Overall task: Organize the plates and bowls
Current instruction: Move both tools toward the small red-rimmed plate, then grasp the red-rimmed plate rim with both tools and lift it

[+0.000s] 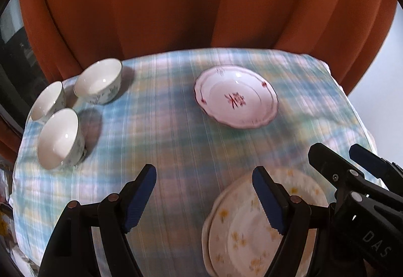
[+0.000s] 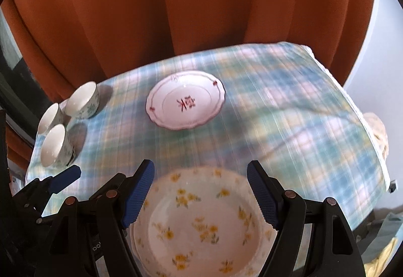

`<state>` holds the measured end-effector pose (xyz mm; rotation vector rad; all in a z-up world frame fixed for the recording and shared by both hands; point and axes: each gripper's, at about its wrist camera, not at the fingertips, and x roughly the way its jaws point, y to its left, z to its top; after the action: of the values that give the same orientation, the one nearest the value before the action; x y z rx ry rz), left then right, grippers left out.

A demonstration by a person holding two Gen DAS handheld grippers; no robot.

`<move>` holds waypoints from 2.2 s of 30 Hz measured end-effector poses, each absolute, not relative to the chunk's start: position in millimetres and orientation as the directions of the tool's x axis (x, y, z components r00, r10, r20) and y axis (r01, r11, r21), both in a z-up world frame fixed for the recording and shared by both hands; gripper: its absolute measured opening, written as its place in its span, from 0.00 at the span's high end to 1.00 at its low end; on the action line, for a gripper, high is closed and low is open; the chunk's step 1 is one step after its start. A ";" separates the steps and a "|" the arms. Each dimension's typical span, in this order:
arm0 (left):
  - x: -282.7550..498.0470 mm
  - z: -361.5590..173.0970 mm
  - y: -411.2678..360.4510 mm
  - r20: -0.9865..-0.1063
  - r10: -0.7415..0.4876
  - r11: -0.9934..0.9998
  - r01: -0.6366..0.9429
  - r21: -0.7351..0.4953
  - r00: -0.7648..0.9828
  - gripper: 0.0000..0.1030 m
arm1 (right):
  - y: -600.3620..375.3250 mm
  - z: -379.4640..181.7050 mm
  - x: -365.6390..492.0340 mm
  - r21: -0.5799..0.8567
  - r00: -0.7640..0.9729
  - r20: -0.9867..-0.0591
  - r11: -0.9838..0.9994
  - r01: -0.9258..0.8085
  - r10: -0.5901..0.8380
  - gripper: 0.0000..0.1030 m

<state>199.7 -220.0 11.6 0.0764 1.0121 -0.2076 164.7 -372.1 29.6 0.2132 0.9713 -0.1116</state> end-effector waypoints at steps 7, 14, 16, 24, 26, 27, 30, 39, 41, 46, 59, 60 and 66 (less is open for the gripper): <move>238.6 9.4 -232.5 -0.836 -0.074 0.990 0.141 0.004 0.543 0.22 | -383.6 25.3 214.9 0.141 0.576 -0.817 0.979 0.146 0.031 0.24; 288.5 -8.6 -255.9 -0.851 -0.046 0.995 0.099 0.007 0.523 0.22 | -403.9 12.0 267.4 0.159 0.622 -0.778 0.986 0.057 0.090 0.24; 300.5 -14.8 -261.5 -0.849 -0.035 0.996 0.085 0.012 0.528 0.22 | -410.1 6.5 282.9 0.161 0.616 -0.782 0.985 0.055 0.094 0.24; 351.3 -58.2 -281.8 -0.870 0.014 0.999 0.034 0.036 0.494 0.24 | -431.4 -34.9 345.6 0.143 0.561 -0.823 0.988 0.052 0.089 0.24; 360.9 -71.5 -285.6 -0.880 0.022 0.999 0.026 0.039 0.475 0.26 | -432.8 -47.2 357.5 0.132 0.550 -0.831 0.990 0.049 0.083 0.24; 364.0 -76.0 -287.1 -0.883 0.022 0.999 0.026 0.038 0.469 0.26 | -434.4 -55.5 364.3 0.135 0.537 -0.839 0.990 0.049 0.088 0.24; 373.3 -90.0 -291.5 -0.893 0.035 0.998 0.023 0.051 0.449 0.29 | -438.9 -74.3 375.9 0.158 0.512 -0.852 0.986 0.049 0.111 0.30; 377.0 -103.8 -291.5 -0.896 0.058 0.997 0.012 0.071 0.439 0.37 | -438.0 -103.1 390.9 0.194 0.462 -0.874 0.980 0.045 0.152 0.47; 374.9 -102.5 -289.2 -0.900 0.053 0.998 0.006 0.062 0.432 0.39 | -437.0 -102.2 389.3 0.193 0.465 -0.873 0.980 0.055 0.146 0.47; 359.4 -101.3 -278.6 -0.913 0.037 0.999 -0.003 0.039 0.407 0.39 | -430.5 -97.5 378.0 0.193 0.456 -0.877 0.980 0.049 0.150 0.47; 308.0 -97.0 -238.3 -0.934 0.003 0.999 -0.034 -0.010 0.358 0.41 | -396.1 -90.8 326.7 0.210 0.408 -0.893 0.978 0.007 0.189 0.47; 306.3 -95.0 -237.4 -0.933 -0.005 0.999 -0.036 -0.019 0.359 0.41 | -395.0 -89.3 324.5 0.210 0.409 -0.892 0.978 0.004 0.190 0.47; 308.4 -94.3 -235.7 -0.928 -0.023 0.999 -0.031 -0.037 0.371 0.43 | -394.2 -87.7 321.8 0.201 0.411 -0.893 0.980 0.003 0.182 0.51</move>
<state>308.4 -235.7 -94.3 -0.0513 1.1911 0.0055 321.8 -394.2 -87.7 0.1813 1.1438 0.1129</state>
